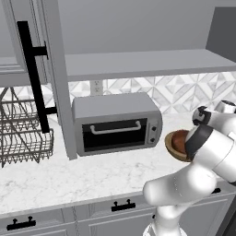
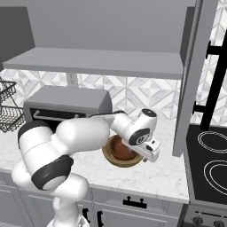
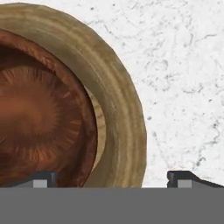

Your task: Pick up the bowls on the counter and stack them on top of one another in the open cabinet. Place the smaller bowl on top of the larger bowl.

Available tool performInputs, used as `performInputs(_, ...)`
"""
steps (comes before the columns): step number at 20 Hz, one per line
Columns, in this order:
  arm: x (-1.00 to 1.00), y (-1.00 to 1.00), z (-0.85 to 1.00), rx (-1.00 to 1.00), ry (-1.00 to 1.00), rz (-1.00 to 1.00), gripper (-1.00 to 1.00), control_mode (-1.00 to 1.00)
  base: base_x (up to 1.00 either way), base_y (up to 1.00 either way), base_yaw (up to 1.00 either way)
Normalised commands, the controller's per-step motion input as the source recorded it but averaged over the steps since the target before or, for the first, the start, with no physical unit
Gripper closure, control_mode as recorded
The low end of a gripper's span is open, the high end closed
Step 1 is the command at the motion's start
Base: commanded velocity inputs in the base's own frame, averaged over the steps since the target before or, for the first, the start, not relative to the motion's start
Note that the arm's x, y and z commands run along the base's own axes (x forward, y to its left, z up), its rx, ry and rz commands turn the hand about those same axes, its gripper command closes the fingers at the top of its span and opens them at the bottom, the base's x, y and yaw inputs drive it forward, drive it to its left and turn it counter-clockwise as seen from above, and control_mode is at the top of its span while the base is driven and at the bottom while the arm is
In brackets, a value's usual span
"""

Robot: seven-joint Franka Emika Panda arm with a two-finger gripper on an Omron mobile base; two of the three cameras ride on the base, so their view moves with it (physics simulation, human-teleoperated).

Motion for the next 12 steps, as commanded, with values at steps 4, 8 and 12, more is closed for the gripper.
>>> performInputs(4, -0.01, 0.14, -0.37, -0.04, 0.00, 0.06, -1.00, -1.00, 0.00, 0.00, 0.00)
performInputs(8, -0.06, 0.00, -0.29, -0.02, 0.00, 0.08, -1.00, -1.00, 0.00, 0.00, 0.00)
performInputs(12, 0.00, 0.10, -0.09, 0.00, 0.00, 0.08, 1.00, -1.00, 0.00, 0.00, 0.00)
